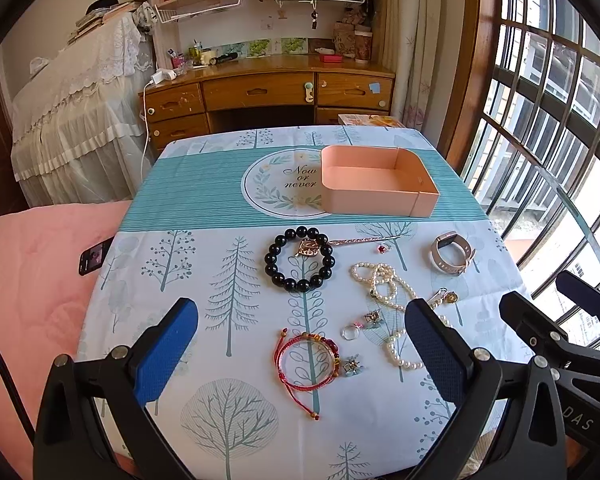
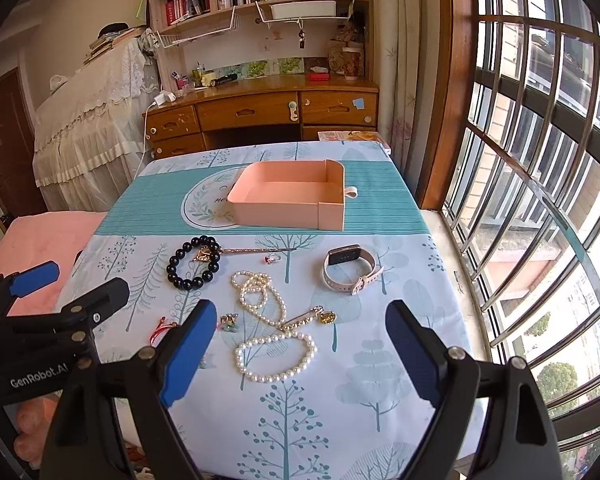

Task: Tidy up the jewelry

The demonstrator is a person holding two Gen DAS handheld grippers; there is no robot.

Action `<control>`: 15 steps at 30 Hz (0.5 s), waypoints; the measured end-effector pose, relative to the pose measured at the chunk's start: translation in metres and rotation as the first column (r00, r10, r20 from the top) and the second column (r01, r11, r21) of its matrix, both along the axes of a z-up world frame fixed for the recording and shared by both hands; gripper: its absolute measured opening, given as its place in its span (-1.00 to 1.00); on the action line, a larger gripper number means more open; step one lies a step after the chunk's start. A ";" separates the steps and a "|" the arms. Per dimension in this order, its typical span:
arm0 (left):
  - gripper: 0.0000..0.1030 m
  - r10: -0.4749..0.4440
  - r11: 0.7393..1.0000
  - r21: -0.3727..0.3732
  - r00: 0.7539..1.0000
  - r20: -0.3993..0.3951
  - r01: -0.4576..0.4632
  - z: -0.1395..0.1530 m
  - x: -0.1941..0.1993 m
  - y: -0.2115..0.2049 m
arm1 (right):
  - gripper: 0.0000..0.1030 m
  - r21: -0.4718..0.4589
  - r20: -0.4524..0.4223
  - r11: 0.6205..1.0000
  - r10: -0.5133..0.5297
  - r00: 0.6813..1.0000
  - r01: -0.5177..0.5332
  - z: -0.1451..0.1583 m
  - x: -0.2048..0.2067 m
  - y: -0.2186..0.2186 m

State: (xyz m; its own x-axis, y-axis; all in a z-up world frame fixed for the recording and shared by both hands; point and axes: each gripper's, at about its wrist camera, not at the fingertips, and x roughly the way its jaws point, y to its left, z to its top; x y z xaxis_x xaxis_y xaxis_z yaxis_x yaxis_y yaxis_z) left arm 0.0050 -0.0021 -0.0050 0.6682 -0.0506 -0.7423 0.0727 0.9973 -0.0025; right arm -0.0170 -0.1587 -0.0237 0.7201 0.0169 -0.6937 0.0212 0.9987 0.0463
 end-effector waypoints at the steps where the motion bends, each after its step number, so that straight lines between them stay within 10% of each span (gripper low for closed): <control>1: 0.98 0.000 1.000 -0.001 1.000 -0.001 0.000 0.000 0.000 0.000 | 0.70 -0.001 -0.001 1.000 -0.002 1.000 0.002 0.000 0.000 0.000; 15: 0.98 -0.004 1.000 0.004 1.000 -0.003 0.004 -0.002 -0.001 -0.003 | 0.70 -0.009 -0.001 1.000 -0.006 1.000 0.006 0.000 -0.001 -0.001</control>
State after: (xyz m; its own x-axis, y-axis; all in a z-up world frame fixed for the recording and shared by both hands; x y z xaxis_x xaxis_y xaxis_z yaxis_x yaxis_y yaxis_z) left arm 0.0043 -0.0049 -0.0072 0.6660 -0.0502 -0.7443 0.0766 0.9971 0.0013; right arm -0.0180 -0.1599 -0.0233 0.7194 0.0064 -0.6945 0.0270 0.9989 0.0371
